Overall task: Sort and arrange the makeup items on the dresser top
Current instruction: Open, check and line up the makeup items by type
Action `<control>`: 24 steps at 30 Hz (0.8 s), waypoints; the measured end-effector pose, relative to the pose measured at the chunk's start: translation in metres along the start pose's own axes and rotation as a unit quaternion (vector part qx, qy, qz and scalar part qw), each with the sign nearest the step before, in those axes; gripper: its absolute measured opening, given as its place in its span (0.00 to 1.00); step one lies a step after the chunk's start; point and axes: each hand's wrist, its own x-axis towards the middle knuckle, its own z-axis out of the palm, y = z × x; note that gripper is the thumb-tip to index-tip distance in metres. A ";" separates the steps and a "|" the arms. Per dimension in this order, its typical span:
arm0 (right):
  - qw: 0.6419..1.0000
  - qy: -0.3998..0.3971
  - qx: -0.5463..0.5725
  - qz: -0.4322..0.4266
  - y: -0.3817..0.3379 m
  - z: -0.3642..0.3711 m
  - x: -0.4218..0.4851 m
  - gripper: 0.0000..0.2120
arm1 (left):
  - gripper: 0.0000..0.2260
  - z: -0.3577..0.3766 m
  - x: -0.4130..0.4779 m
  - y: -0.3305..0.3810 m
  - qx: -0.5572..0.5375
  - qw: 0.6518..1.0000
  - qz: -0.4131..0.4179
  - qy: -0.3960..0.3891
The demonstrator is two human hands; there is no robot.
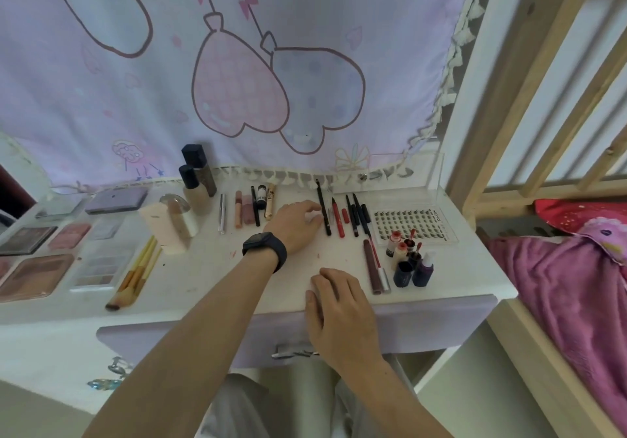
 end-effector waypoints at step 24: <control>0.999 0.030 -0.043 0.004 0.006 0.015 -0.012 0.17 | 0.12 -0.020 0.004 -0.046 0.277 0.946 -0.084 0.144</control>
